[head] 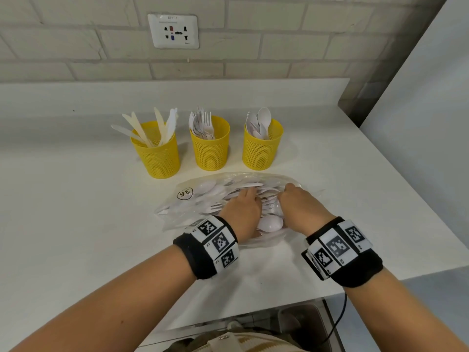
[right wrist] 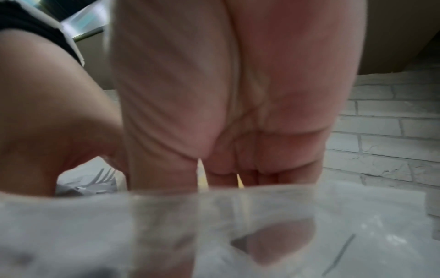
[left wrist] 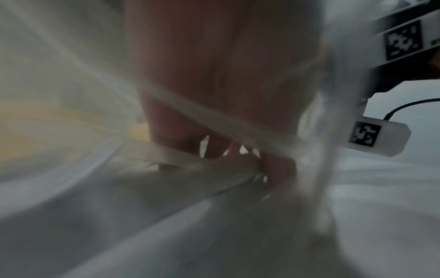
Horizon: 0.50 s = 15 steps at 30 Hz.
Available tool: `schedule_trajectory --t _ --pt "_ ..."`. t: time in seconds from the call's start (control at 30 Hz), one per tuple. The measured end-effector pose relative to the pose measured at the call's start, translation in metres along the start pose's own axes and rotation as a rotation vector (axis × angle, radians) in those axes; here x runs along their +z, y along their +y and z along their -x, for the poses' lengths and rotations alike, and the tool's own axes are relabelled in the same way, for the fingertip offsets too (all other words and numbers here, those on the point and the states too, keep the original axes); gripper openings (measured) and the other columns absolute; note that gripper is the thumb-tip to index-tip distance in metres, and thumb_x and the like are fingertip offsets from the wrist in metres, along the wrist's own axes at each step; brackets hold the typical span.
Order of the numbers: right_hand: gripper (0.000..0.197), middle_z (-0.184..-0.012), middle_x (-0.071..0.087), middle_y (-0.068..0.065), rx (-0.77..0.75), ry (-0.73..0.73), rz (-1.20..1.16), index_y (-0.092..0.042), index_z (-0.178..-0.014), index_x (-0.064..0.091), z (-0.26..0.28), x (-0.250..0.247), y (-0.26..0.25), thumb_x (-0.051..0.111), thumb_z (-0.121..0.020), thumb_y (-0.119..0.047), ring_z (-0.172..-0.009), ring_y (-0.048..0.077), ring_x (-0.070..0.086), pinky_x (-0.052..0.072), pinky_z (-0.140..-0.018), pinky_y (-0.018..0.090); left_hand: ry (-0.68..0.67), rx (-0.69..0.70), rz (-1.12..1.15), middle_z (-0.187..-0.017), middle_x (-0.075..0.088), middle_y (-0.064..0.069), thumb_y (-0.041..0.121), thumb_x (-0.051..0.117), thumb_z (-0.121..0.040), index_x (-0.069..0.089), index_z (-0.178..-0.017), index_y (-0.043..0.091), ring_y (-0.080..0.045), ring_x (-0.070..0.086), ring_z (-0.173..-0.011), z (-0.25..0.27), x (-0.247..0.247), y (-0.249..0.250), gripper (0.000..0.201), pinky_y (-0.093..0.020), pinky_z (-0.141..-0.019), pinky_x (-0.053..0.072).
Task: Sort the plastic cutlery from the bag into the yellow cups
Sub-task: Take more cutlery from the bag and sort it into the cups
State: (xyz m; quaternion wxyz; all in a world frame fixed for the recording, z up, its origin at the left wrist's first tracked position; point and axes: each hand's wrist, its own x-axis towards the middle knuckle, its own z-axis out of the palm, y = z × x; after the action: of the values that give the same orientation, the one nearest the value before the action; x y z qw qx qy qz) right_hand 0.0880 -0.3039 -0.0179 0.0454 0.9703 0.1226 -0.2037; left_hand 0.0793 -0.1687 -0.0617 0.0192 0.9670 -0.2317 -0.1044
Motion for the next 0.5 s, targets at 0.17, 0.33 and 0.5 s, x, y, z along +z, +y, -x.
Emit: schedule_trajectory --t 0.17,0.33,0.5 --pt "0.050 -0.128 0.050 0.012 -0.033 0.014 -0.037 -0.012 -0.129 0.046 -0.0057 0.0006 0.0071 0.064 -0.083 -0.011 -0.115 0.030 0.052 0.044 -0.091 0.035 0.009 -0.027 -0.041 -0.136 0.033 -0.016 0.040 0.061 -0.086 0.039 -0.134 0.003 -0.030 0.036 -0.124 0.0011 -0.0011 0.0001 0.065 -0.038 -0.092 0.042" --pt "0.060 -0.125 0.058 0.013 -0.036 0.032 -0.079 -0.009 -0.133 0.039 -0.0063 0.0050 0.0078 0.068 -0.080 -0.012 -0.114 0.030 0.057 0.047 -0.092 0.035 0.000 -0.037 -0.019 -0.132 0.036 -0.015 0.042 0.062 -0.085 0.041 -0.133 0.003 -0.030 0.037 -0.121 0.0019 0.0003 -0.0044 0.066 -0.037 -0.092 0.041" --pt "0.060 -0.130 0.046 0.013 -0.023 0.074 -0.088 -0.009 -0.137 0.034 -0.0067 0.0086 0.0047 0.061 -0.084 -0.011 -0.118 0.030 0.051 0.044 -0.090 0.035 0.065 -0.091 -0.016 -0.134 0.034 -0.014 0.045 0.066 -0.080 0.038 -0.133 0.005 -0.030 0.034 -0.124 0.0069 0.0016 -0.0033 0.073 -0.038 -0.098 0.038"
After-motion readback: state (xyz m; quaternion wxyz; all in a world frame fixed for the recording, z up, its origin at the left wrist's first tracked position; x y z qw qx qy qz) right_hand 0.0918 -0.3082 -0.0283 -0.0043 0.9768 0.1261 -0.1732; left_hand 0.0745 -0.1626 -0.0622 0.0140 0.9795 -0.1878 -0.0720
